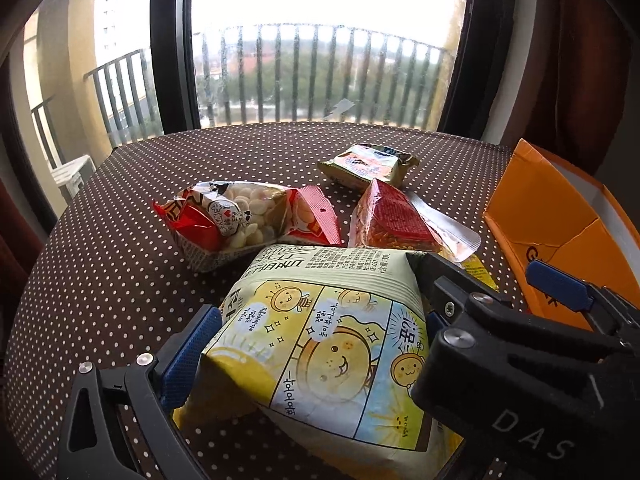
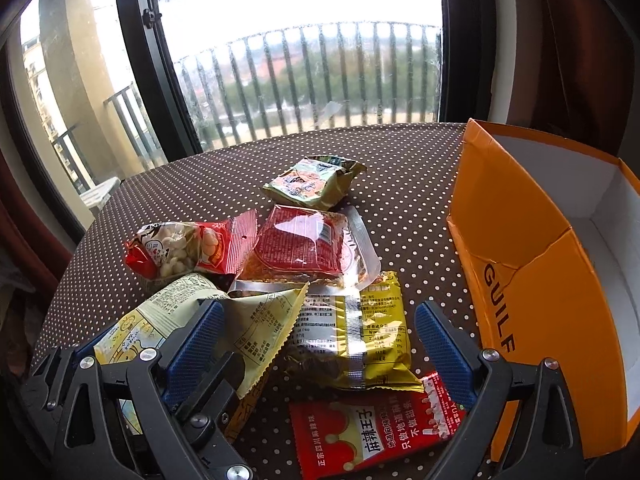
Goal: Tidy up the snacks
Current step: 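Close the left tool on the large yellow cartoon chip bag, then close the right tool on the yellow-silver snack packet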
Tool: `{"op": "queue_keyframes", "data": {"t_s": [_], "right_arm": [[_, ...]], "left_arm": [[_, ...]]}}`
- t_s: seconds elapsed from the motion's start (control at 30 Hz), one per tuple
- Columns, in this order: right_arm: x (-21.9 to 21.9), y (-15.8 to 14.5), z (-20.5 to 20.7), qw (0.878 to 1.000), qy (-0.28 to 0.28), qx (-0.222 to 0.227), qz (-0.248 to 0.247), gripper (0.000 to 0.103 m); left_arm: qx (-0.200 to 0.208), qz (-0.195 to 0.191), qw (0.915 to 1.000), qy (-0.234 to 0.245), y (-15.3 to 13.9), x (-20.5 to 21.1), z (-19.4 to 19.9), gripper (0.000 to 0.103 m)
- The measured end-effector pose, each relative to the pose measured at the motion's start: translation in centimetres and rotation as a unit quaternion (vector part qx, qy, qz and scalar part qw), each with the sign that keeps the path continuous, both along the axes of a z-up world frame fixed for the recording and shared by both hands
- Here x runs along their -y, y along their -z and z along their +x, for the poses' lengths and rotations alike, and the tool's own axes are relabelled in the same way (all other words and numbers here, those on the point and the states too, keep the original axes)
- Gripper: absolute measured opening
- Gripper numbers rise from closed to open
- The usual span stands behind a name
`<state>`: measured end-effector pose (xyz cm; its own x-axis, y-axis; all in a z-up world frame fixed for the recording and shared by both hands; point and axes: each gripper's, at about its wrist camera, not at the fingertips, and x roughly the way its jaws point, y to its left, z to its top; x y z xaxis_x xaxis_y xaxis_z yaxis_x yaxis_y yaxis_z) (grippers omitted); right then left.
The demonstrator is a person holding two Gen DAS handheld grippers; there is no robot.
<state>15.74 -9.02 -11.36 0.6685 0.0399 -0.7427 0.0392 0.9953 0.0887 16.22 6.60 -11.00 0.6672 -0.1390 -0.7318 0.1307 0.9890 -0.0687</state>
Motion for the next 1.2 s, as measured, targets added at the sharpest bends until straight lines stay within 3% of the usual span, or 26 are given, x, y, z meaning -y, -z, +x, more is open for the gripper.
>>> {"op": "queue_keyframes", "data": {"t_s": [0.13,0.17,0.37,0.5,0.67,1.1,1.2], "right_arm": [[0.2,0.9,0.2,1.0,0.006,-0.017,0.009,0.098],[0.3,1.0,0.1,1.0,0.006,-0.018,0.013,0.098],[0.3,1.2,-0.3,1.0,0.002,-0.018,0.012,0.098],[0.7,1.3,-0.5,1.0,0.002,-0.02,0.014,0.098],[1.3,1.7,-0.1,1.0,0.011,-0.024,0.011,0.098],[2.5,4.2,2.4,0.996,0.021,-0.074,0.033,0.096],[2.8,4.7,2.6,0.995,0.016,-0.08,0.048,0.085]], "left_arm": [[0.007,0.015,0.9999,0.001,0.3,0.2,-0.5,0.09],[0.005,0.008,0.9999,0.004,0.3,0.1,-0.5,0.083],[0.021,0.012,0.9997,-0.008,-0.2,0.2,-1.3,0.073],[0.038,0.03,0.9983,-0.032,-0.6,0.4,-2.4,0.071],[0.063,0.084,0.9918,-0.073,-0.6,0.9,-2.5,0.071],[0.044,0.103,0.992,-0.057,0.5,3.3,-1.2,0.073],[0.042,0.108,0.9918,-0.053,0.6,3.6,-1.4,0.074]]}}
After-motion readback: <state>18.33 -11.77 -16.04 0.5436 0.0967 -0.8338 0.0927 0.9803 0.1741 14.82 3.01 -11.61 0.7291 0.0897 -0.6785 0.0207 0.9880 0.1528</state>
